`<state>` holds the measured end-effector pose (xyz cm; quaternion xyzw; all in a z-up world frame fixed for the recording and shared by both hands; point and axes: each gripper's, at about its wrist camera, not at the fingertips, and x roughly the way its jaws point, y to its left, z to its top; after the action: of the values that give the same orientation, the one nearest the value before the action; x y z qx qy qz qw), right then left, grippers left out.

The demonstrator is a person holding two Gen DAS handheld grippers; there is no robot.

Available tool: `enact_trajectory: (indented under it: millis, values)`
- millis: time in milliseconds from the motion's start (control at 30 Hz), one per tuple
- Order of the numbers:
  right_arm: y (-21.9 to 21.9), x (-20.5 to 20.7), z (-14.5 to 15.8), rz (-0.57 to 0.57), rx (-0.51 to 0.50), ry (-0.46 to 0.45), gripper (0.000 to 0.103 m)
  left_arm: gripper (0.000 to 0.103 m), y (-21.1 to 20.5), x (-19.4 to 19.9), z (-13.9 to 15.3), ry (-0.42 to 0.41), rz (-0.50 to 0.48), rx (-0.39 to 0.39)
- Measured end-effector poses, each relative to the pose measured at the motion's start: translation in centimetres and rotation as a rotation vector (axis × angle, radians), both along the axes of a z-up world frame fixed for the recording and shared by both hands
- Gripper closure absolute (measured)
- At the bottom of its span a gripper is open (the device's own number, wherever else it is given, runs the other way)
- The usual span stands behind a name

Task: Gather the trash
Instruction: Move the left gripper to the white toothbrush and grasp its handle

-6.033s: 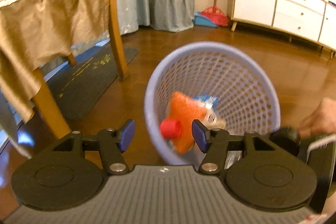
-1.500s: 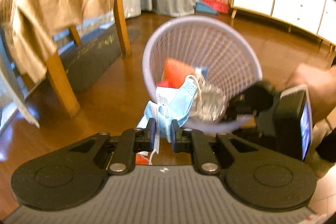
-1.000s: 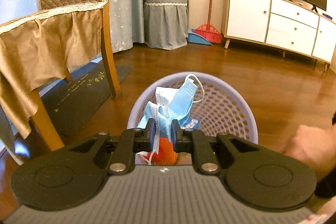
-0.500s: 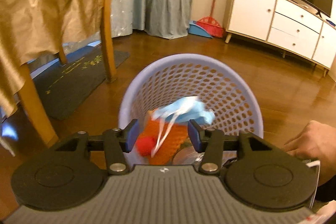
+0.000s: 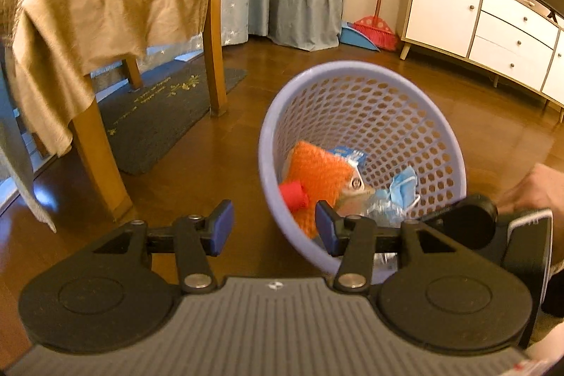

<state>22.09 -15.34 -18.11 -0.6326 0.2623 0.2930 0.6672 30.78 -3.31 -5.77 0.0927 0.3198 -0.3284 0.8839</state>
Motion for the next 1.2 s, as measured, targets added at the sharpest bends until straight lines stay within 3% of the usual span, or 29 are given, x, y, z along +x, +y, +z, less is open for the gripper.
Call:
enact_trajectory:
  millis: [467, 667, 1200]
  values:
    - [-0.3, 0.2, 0.1, 0.009, -0.001, 0.001, 0.100, 0.057, 2.7, -4.4, -5.1, 0.115, 0.001, 0.048]
    - [-0.4, -0.1, -0.1, 0.015, -0.010, -0.009, 0.100, 0.057, 1.2, -7.5, -8.9, 0.185, -0.086, 0.096]
    - [-1.9, 0.6, -1.0, 0.014, -0.047, -0.049, 0.100, 0.057, -3.3, -13.2, -15.8, 0.156, -0.286, 0.228]
